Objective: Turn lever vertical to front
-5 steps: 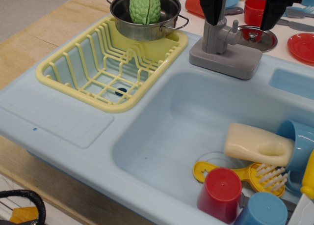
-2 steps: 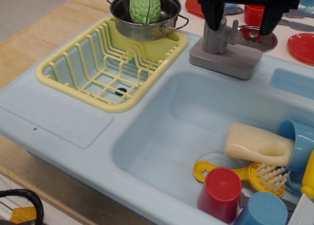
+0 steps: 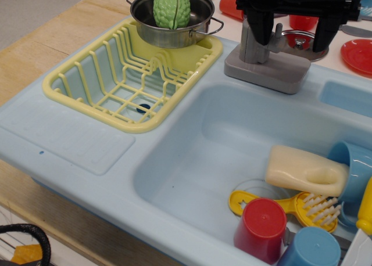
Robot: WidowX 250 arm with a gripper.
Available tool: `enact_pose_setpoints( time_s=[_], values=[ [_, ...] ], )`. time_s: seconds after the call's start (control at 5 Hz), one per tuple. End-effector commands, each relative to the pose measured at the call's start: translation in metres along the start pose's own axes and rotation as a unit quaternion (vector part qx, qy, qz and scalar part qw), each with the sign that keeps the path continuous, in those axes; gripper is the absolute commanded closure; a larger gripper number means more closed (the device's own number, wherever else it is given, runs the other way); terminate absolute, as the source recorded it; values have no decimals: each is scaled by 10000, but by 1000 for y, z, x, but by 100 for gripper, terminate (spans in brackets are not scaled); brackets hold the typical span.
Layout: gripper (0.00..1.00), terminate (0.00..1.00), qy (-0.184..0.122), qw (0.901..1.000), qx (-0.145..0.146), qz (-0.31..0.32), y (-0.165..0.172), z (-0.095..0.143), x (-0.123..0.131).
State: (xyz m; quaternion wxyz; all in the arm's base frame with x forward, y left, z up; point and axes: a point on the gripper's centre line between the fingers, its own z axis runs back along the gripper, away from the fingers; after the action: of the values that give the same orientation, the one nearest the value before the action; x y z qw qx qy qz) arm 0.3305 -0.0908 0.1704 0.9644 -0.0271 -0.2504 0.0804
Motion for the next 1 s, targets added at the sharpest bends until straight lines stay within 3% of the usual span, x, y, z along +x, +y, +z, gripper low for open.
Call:
enact_pose_setpoints(
  time_s=[0.0,0.4,0.8],
  values=[
    [100,0,-324,9995,19,2,7,11,13],
    [100,0,-506,9986,48,134,7,20,8],
    [100,0,-424,9966,94,707,25,20,-20]
  ],
)
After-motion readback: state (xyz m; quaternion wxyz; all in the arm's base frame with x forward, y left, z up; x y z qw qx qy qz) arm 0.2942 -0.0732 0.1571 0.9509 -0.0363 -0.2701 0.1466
